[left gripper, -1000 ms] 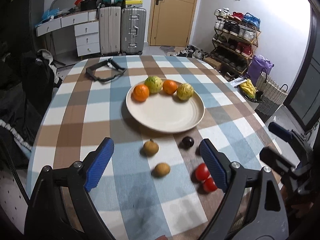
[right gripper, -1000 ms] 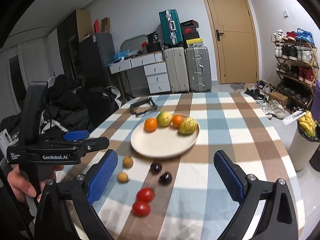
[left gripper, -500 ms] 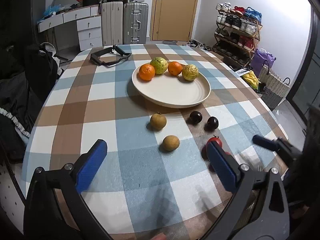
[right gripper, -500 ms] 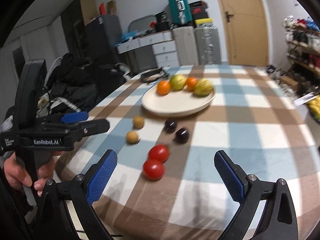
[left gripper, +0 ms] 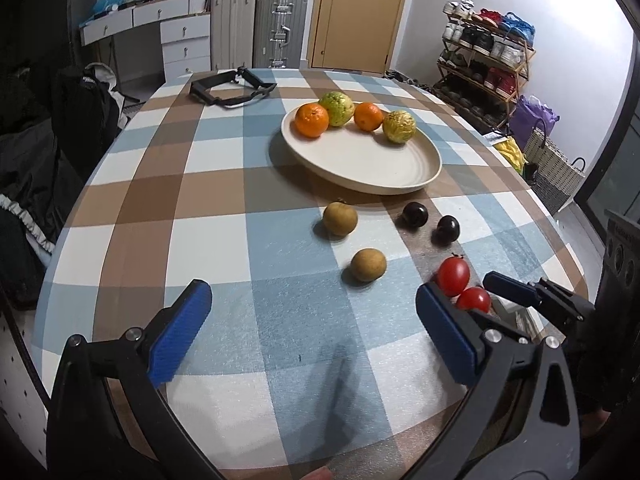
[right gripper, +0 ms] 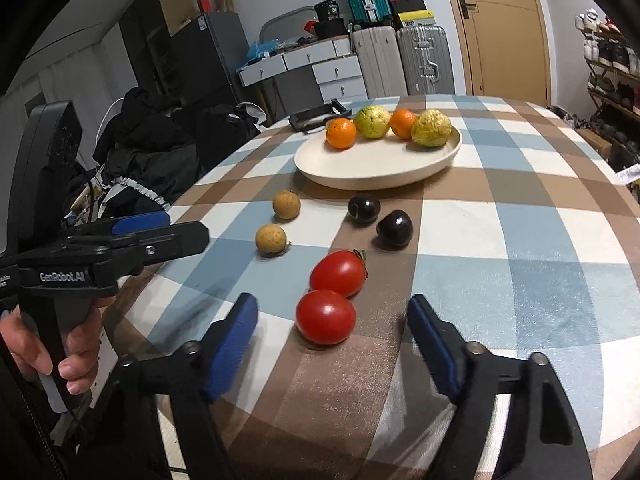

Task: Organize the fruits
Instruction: 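Close the right tool on a red tomato near the plums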

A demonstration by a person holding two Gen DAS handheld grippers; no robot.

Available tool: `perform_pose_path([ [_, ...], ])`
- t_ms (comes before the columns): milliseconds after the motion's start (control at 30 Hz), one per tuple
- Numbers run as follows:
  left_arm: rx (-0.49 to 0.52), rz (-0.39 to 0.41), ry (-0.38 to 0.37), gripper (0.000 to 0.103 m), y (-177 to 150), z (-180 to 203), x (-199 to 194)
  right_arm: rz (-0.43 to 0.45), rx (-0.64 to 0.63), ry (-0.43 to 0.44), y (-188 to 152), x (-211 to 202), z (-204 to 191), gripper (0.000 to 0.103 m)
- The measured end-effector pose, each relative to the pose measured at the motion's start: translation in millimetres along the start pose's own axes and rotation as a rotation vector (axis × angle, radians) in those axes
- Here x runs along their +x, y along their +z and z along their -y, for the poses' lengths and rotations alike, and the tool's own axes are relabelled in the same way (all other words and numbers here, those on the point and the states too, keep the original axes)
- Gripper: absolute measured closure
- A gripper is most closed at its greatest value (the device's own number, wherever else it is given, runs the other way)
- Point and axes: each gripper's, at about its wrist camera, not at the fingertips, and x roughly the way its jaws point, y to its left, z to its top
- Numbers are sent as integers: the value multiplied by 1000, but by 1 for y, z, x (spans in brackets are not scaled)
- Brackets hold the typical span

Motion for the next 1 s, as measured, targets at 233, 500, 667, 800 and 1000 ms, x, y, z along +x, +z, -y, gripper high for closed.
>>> perform_pose_path([
  [233,-25,-35,-17,1,0,-7,12,-19,-31,26,-4,2,-3,72],
  [500,-21,-48,-15,1,1,-4,17,10,-38,1,-4,-3,-2,72],
  [667,-23,-60,-17,1,1,-4,21,18,-32,0,-5,-6,0,72],
  [800,-19,-66,-18,1,3,-2,25,30,-25,2,-5,-8,4,72],
  [1000,-11,-84,-36,1,9,4,36,48,4,-10,0,-13,15,72],
])
